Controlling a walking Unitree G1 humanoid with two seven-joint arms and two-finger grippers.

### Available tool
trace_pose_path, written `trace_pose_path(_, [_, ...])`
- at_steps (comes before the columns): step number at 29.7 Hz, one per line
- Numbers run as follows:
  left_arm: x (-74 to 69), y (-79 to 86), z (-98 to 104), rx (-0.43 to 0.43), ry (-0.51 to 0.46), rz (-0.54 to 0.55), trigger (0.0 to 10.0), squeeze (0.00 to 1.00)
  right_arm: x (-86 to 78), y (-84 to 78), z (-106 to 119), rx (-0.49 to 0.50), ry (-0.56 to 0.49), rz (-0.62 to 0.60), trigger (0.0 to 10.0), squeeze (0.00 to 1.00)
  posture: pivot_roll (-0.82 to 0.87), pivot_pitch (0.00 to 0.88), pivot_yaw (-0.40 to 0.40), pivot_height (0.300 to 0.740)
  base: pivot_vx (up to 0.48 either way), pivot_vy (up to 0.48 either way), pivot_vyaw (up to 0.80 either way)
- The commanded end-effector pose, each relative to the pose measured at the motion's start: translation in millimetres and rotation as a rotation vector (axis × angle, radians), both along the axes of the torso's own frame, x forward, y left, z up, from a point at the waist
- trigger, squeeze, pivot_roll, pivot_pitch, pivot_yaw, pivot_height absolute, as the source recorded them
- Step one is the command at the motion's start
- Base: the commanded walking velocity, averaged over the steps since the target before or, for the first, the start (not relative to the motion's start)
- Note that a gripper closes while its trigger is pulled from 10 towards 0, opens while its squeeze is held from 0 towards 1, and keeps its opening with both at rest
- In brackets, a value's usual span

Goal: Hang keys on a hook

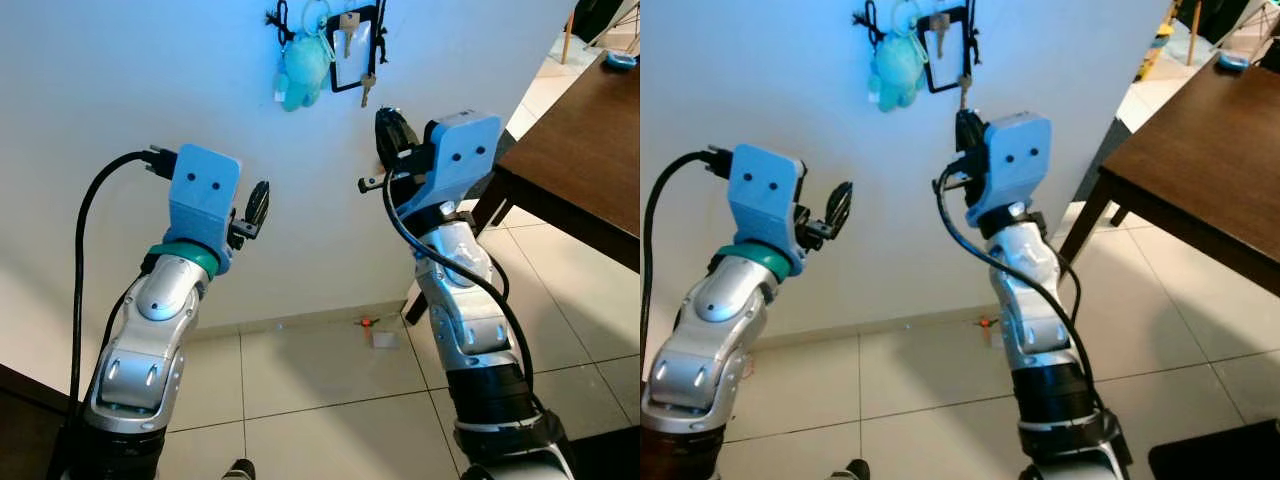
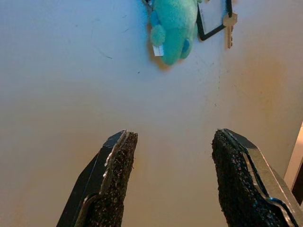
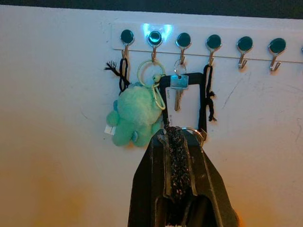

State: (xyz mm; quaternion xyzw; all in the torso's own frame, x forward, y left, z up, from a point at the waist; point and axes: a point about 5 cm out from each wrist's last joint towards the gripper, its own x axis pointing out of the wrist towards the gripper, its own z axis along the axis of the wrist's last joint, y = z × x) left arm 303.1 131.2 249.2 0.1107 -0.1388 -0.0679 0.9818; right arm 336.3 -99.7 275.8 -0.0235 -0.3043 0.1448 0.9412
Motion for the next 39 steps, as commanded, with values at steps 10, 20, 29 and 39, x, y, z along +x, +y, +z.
trace_pose_path(10, [0.7,1.3,-0.9,0.012,0.006,0.010,10.0,0.00,-1.4,0.6,-0.1,0.005,-0.003,0.003,10.0,0.00,-0.01,0.100,0.092,0.740,0.000,-0.385,0.00])
trace_pose_path(20, [0.9,1.6,-1.0,0.012,0.007,0.011,10.0,0.00,-1.1,0.8,0.0,0.005,-0.003,0.004,10.0,0.00,-0.01,0.100,0.092,0.740,0.000,-0.337,0.00])
trace_pose_path(29, [1.2,1.6,-1.3,0.012,0.009,0.010,10.0,0.00,-0.9,1.0,-0.1,0.006,-0.003,0.005,10.0,0.00,-0.01,0.096,0.092,0.740,0.000,-0.321,0.00])
trace_pose_path(39, [3.4,2.6,-7.1,-0.024,0.061,0.023,10.0,0.00,-1.2,4.2,-0.7,0.014,0.007,0.027,10.0,0.00,-0.01,0.086,0.091,0.740,0.000,0.000,0.00])
